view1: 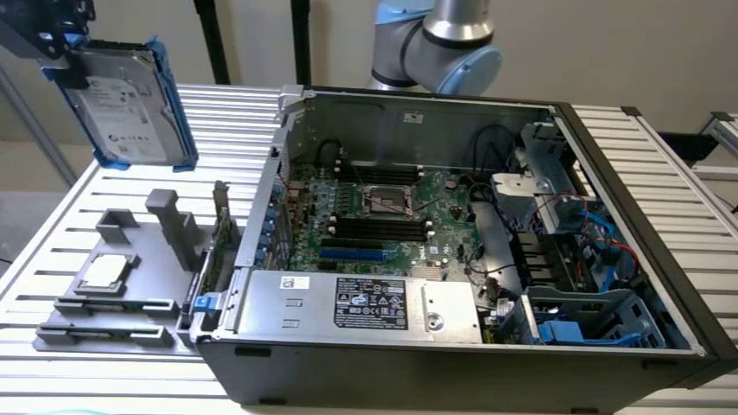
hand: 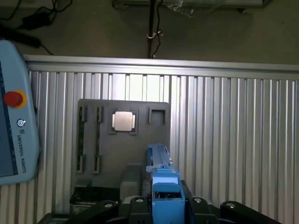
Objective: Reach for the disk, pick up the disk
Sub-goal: 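Pick up the disk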
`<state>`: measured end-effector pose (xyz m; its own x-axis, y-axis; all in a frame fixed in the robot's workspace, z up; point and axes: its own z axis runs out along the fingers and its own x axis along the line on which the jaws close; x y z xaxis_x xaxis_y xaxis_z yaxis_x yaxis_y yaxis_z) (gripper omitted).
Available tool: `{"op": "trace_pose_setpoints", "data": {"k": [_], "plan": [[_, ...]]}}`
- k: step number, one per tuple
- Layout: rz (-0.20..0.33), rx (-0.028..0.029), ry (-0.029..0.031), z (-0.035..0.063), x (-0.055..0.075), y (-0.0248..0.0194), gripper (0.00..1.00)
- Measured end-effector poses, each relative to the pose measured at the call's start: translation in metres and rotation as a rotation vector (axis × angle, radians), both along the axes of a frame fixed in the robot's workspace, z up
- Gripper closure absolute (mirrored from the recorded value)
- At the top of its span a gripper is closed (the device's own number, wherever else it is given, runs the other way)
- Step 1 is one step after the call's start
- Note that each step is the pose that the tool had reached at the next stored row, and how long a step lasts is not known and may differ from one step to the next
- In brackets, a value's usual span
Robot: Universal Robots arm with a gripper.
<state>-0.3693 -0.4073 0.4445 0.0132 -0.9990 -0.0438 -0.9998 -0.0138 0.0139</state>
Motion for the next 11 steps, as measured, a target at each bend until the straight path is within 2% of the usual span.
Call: {"op": "trace_pose_setpoints", "data": {"k": [9,11], "plan": [[0.0,0.0058,0.0017,0.0407,0.041,-0.0066,0.67],[0.0,0.0089,0.0016,0.0472,0.05,-0.0077,0.67]]}}
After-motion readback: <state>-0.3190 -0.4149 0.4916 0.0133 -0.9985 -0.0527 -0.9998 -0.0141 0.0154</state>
